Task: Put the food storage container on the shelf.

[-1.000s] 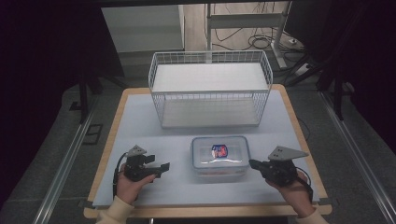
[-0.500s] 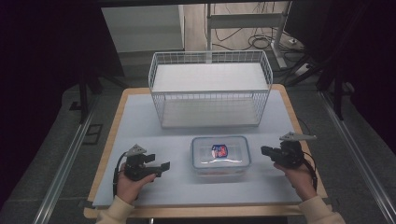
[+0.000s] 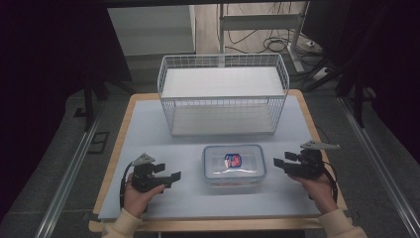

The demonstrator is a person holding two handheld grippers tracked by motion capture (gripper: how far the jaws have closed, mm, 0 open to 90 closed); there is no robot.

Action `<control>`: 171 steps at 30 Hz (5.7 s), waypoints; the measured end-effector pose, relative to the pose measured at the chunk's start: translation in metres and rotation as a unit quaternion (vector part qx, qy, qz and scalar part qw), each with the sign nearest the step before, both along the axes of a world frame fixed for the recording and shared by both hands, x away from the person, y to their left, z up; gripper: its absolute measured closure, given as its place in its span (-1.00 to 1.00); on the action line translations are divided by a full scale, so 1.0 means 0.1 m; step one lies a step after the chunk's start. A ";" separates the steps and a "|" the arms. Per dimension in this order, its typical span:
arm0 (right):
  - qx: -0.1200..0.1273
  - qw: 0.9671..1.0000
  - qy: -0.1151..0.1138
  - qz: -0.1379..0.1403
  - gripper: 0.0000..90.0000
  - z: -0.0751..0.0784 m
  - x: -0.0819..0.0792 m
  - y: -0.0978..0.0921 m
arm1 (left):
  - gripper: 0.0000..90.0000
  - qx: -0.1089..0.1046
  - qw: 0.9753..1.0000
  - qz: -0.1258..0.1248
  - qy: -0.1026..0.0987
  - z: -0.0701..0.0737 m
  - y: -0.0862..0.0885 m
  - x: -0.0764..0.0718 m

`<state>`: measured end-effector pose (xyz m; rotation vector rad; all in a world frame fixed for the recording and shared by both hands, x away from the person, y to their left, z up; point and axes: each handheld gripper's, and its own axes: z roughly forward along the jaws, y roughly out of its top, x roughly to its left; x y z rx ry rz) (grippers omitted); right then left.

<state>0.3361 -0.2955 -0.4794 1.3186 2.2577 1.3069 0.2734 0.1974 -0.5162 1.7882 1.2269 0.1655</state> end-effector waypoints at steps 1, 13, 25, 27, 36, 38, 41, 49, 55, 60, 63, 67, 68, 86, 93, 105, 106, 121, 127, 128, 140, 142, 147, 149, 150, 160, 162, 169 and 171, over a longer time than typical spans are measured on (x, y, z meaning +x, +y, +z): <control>0.003 1.000 0.001 0.003 -0.27 0.00 0.00 0.00 | -0.61 -0.002 1.000 -0.001 -0.001 0.01 -0.01 0.00; 0.015 1.000 0.003 0.016 -0.33 0.03 -0.03 0.00 | -0.63 -0.048 0.999 -0.017 0.016 0.08 -0.12 0.05; 0.020 1.000 0.003 0.012 -0.33 0.04 -0.03 -0.01 | -0.68 -0.086 0.994 -0.035 0.058 0.04 -0.43 0.29; 0.021 1.000 0.004 0.011 -0.33 0.04 -0.03 -0.01 | -0.69 -0.092 0.993 -0.039 0.063 0.04 -0.46 0.31; 0.015 1.000 0.006 0.007 -0.31 0.02 -0.04 0.01 | -0.67 -0.139 0.983 -0.059 0.103 -0.01 -0.70 0.52; 0.014 1.000 0.006 0.005 -0.31 0.02 -0.03 0.01 | -0.67 -0.142 0.982 -0.064 0.110 -0.03 -0.73 0.53; 0.014 1.000 0.007 0.004 -0.31 0.01 -0.03 0.00 | -0.67 -0.143 0.981 -0.066 0.116 -0.04 -0.75 0.53; 0.014 1.000 0.007 0.000 -0.32 0.01 -0.03 -0.01 | -0.65 -0.173 0.972 -0.068 0.145 -0.14 -0.75 0.56; 0.015 1.000 0.007 -0.003 -0.33 0.01 -0.02 -0.02 | -0.63 -0.179 0.968 -0.079 0.155 -0.17 -0.79 0.55; 0.015 1.000 0.007 -0.002 -0.33 0.01 -0.02 -0.02 | -0.57 -0.172 0.970 -0.084 0.152 -0.15 -0.81 0.53; 0.015 1.000 0.007 -0.003 -0.33 0.01 -0.02 -0.02 | -0.47 -0.161 0.972 -0.079 0.150 -0.15 -0.81 0.52; 0.016 1.000 0.008 -0.001 -0.33 0.01 -0.02 -0.01 | -0.39 -0.160 0.974 -0.077 0.144 -0.13 -0.81 0.52; 0.017 1.000 0.010 0.003 -0.33 0.02 -0.02 -0.01 | -0.39 -0.161 0.973 -0.077 0.145 -0.13 -0.80 0.52; 0.084 0.987 0.118 0.069 -0.45 -0.09 0.21 0.22 | -0.37 -0.166 0.972 -0.081 0.145 -0.14 -0.79 0.53; 0.100 0.980 0.156 0.074 -0.41 -0.18 0.28 0.26 | -0.37 -0.165 0.972 -0.081 0.145 -0.14 -0.79 0.53; 0.132 0.965 0.205 0.101 -0.45 -0.27 0.31 0.36 | -0.37 -0.165 0.972 -0.081 0.144 -0.14 -0.79 0.53; 0.132 0.965 0.205 0.101 -0.45 -0.27 0.31 0.36 | -0.37 -0.165 0.972 -0.081 0.144 -0.14 -0.79 0.53; 0.158 0.957 0.227 0.088 -0.18 -0.28 0.35 0.29 | -0.35 -0.162 0.973 -0.084 0.142 -0.14 -0.78 0.53; 0.157 0.959 0.221 0.088 -0.12 -0.25 0.33 0.28 | -0.29 -0.161 0.975 -0.083 0.131 -0.11 -0.77 0.51; 0.157 0.959 0.221 0.088 -0.12 -0.25 0.33 0.28 | -0.28 -0.161 0.975 -0.083 0.131 -0.11 -0.77 0.51; 0.158 0.962 0.206 0.087 -0.01 -0.20 0.24 0.26 | -0.17 -0.156 0.977 -0.086 0.117 -0.06 -0.75 0.44; 0.160 0.962 0.203 0.086 0.01 -0.19 0.22 0.25 | -0.13 -0.154 0.978 -0.086 0.114 -0.05 -0.75 0.43; 0.159 0.964 0.195 0.085 0.08 -0.17 0.17 0.24 | -0.08 -0.151 0.979 -0.087 0.103 -0.03 -0.75 0.37; 0.158 0.966 0.187 0.087 0.09 -0.16 0.14 0.23 | -0.07 -0.150 0.980 -0.086 0.098 -0.03 -0.75 0.35; 0.156 0.966 0.186 0.088 0.09 -0.16 0.13 0.24 | -0.06 -0.149 0.980 -0.087 0.097 -0.02 -0.75 0.35; 0.156 0.968 0.177 0.087 0.13 -0.14 0.08 0.23 | 0.03 -0.152 0.980 -0.088 0.089 -0.01 -0.72 0.29; 0.158 0.969 0.170 0.088 0.15 -0.13 0.05 0.24 | 0.05 -0.150 0.981 -0.088 0.086 0.00 -0.72 0.27; 0.156 0.971 0.161 0.089 0.17 -0.11 0.02 0.25 | 0.07 -0.142 0.984 -0.084 0.074 0.03 -0.71 0.23; 0.153 0.972 0.156 0.090 0.18 -0.10 0.01 0.26 | 0.08 -0.139 0.984 -0.084 0.071 0.04 -0.71 0.23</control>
